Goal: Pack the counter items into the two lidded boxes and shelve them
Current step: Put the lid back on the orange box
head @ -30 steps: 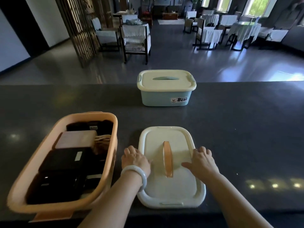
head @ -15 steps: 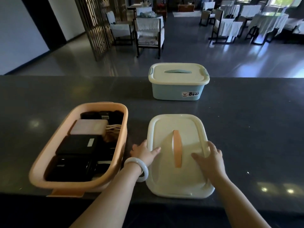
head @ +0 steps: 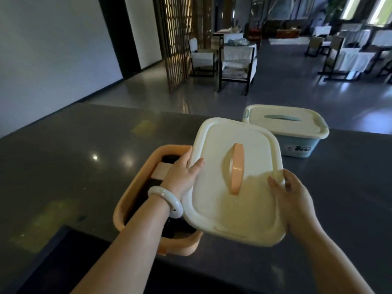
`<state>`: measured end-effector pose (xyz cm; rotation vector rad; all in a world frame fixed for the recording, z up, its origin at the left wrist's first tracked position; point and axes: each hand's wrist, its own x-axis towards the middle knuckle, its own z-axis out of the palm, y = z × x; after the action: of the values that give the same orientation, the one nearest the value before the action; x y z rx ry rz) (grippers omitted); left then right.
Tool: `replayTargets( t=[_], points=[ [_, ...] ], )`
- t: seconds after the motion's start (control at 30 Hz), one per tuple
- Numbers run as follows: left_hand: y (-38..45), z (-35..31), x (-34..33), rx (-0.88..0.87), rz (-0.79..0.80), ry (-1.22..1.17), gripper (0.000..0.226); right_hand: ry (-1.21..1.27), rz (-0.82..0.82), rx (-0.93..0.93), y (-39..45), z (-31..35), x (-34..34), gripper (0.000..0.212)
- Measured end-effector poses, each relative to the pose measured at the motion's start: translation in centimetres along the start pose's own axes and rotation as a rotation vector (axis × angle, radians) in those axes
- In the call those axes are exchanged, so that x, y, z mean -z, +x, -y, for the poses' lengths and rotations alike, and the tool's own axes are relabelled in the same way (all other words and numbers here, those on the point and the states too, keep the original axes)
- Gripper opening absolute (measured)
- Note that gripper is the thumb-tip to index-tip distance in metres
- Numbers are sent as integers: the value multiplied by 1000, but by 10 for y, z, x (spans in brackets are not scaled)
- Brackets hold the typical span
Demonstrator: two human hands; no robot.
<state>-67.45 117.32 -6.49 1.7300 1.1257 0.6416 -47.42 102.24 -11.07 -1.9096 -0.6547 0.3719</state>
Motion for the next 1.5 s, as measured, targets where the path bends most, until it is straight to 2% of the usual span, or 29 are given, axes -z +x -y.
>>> replayTargets(
  t=[0.13, 0.2, 0.27, 0.3, 0.47, 0.57, 0.67, 0.7, 0.87, 1.07, 1.2, 1.3, 1.37, 1.43, 1.5],
  points=[
    [11, 24, 59, 17, -1, -94, 33, 22, 57, 6, -18, 30, -62, 45],
    [13, 42, 86, 57, -6, -110, 53, 6, 91, -50, -29, 41, -92, 53],
    [15, 60, 109, 117, 15, -90, 73, 28, 124, -109, -42, 48, -118, 52],
    [17, 69, 117, 151, 35, -83, 76, 31, 135, -130, -48, 50, -127, 49],
    [17, 104, 131, 179, 140, -86, 58, -40, 87, -120, -64, 49, -146, 13],
    [21, 115, 127, 151, 160, -73, 54, 43, 31, -168, -69, 46, -144, 17],
    [27, 123, 126, 127, 160, -80, 50, 60, 6, -193, -73, 48, -146, 43],
    [29, 125, 126, 117, 161, -68, 50, 56, -6, -194, -73, 48, -147, 46],
    [36, 132, 125, 86, 192, -34, 48, -43, -21, -213, -66, 52, -152, 41],
    [40, 128, 129, 66, 217, 25, 49, -52, -9, -243, -62, 55, -152, 43],
    [32, 127, 136, -105, 212, 285, 59, -55, -24, -197, -66, 58, -150, 56],
    [11, 121, 141, -394, 229, 420, 63, -210, -88, -92, -78, 61, -146, 60],
    [-5, 121, 144, -588, 307, 463, 61, -331, -75, 89, -97, 66, -143, 60],
    [-20, 125, 145, -704, 447, 524, 65, -391, 67, 320, -121, 71, -139, 59],
    [-26, 133, 145, -761, 570, 661, 76, -446, 313, 440, -142, 70, -138, 65]
  ],
)
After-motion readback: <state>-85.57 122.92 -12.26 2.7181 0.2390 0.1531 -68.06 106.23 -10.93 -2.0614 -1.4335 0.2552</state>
